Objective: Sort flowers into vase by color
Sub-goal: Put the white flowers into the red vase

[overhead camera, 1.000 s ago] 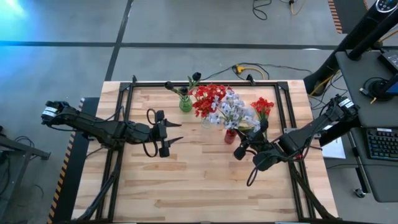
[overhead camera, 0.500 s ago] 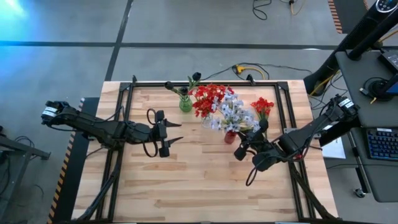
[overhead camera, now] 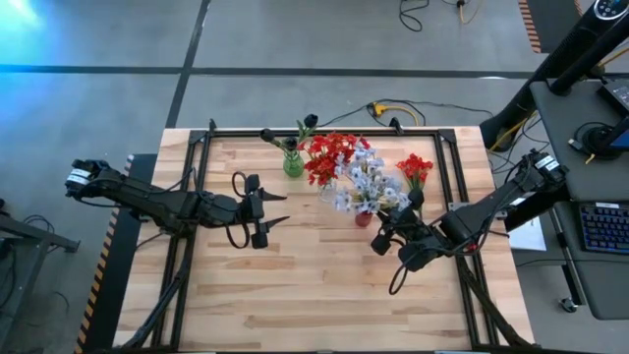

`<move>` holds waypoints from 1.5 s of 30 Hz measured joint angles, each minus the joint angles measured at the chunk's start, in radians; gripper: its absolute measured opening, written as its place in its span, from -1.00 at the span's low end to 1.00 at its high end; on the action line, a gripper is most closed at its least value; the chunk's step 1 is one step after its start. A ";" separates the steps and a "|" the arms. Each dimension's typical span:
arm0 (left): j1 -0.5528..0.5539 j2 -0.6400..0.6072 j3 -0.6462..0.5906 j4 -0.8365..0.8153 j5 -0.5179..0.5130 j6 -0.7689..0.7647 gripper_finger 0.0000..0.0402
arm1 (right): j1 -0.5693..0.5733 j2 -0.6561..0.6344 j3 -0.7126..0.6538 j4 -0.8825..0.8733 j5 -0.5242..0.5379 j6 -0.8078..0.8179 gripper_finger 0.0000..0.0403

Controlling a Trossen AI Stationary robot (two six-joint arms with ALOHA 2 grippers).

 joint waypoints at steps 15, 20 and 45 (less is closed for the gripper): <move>0.000 0.000 0.000 0.000 0.000 -0.008 0.09 | 0.000 0.000 0.000 -0.023 -0.026 0.021 -0.89; 0.000 0.000 0.000 -0.009 0.000 -0.009 0.09 | 0.000 0.000 0.000 -0.022 -0.029 0.028 -0.89; -0.005 0.000 0.000 -0.122 0.001 -0.119 0.09 | 0.000 0.000 -0.001 -0.069 -0.062 0.039 -0.89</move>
